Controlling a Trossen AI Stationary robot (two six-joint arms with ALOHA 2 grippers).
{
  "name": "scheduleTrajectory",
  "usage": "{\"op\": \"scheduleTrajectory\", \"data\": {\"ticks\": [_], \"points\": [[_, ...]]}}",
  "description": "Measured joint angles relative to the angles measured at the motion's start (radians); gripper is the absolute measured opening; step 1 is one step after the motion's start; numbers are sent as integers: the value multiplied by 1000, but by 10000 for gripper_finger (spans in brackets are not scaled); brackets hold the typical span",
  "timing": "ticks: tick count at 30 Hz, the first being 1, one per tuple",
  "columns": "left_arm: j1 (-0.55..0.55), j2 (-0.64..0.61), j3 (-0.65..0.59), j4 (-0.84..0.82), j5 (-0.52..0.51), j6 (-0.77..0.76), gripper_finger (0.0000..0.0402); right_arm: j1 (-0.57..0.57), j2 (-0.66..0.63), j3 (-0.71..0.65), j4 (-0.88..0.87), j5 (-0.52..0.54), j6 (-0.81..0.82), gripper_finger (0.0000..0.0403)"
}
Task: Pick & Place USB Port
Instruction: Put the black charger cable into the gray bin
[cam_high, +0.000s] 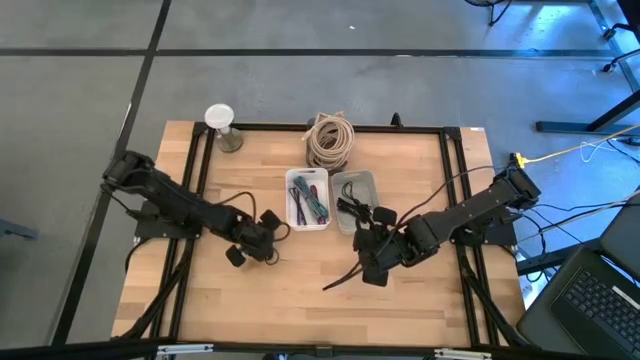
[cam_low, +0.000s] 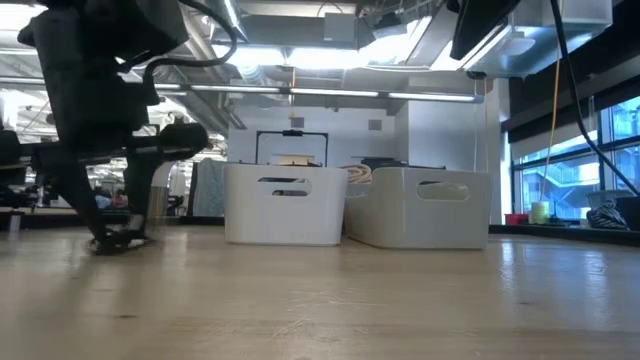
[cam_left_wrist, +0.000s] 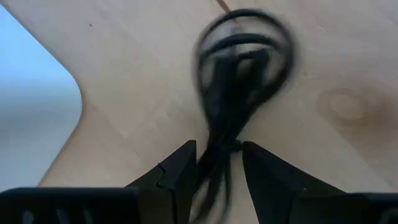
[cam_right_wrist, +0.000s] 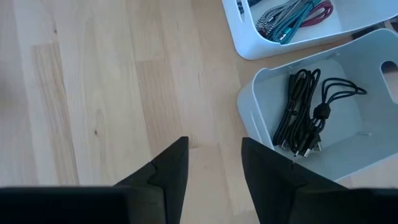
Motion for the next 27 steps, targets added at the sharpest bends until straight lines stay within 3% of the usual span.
{"op": "scheduleTrajectory", "data": {"ticks": [7, 13, 20, 27], "points": [[-2, 56, 12, -10, -23, 1, 119, 0, 0, 0, 6, 0, -15, 152], [-19, 7, 55, -27, -74, 3, 16, 0, 0, 0, 21, 0, -29, 152], [-64, -32, 184, -243, -142, 6, 1, 0, 0, 0, 21, 0, -29, 152], [-42, -33, 387, -408, -219, 122, 1, 0, 0, 0, 21, 0, -45, 152]]}}
